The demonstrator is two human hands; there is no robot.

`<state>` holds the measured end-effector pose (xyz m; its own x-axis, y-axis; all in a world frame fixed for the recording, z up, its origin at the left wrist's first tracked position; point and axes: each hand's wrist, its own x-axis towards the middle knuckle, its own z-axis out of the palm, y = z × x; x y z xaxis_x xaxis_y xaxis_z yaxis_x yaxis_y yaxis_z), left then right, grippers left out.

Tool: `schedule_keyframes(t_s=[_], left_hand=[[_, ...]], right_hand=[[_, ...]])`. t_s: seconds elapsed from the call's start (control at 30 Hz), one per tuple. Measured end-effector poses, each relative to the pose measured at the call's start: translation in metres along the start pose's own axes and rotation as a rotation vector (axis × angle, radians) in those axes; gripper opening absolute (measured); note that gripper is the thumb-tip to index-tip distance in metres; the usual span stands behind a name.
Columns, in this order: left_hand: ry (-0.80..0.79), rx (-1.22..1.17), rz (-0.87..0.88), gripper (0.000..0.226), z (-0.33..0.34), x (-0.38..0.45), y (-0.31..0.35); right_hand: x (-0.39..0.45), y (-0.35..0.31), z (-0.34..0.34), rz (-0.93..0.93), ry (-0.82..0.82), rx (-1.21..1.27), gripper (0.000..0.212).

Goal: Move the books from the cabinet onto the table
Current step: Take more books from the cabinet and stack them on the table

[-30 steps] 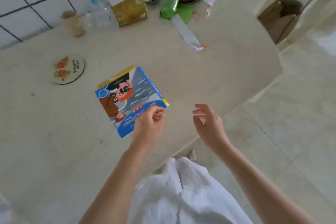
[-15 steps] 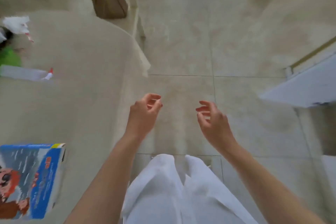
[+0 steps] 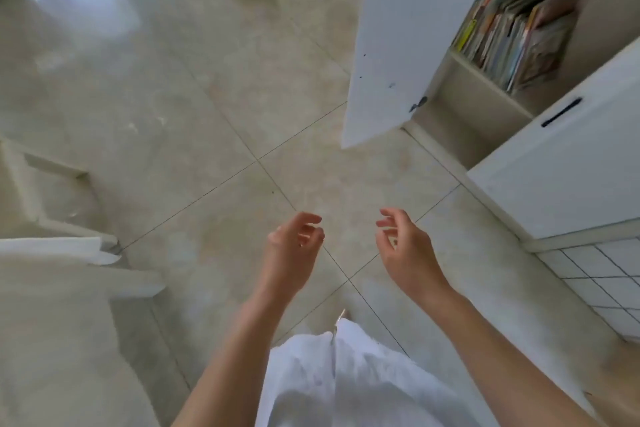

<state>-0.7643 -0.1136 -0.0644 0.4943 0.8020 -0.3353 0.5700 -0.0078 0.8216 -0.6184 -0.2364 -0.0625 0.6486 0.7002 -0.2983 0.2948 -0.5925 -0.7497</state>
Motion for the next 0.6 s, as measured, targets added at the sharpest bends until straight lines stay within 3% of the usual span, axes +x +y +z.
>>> schedule_keyframes(t_s=[0.27, 0.6], left_hand=[[-0.316, 0.131, 0.018, 0.021, 0.081, 0.070, 0.050], [-0.530, 0.279, 0.144, 0.029, 0.156, 0.228, 0.139]], right_hand=[[0.043, 0.059, -0.094, 0.193, 0.203, 0.051, 0.035], [0.151, 0.077, -0.174, 0.324, 0.439, 0.072, 0.037]])
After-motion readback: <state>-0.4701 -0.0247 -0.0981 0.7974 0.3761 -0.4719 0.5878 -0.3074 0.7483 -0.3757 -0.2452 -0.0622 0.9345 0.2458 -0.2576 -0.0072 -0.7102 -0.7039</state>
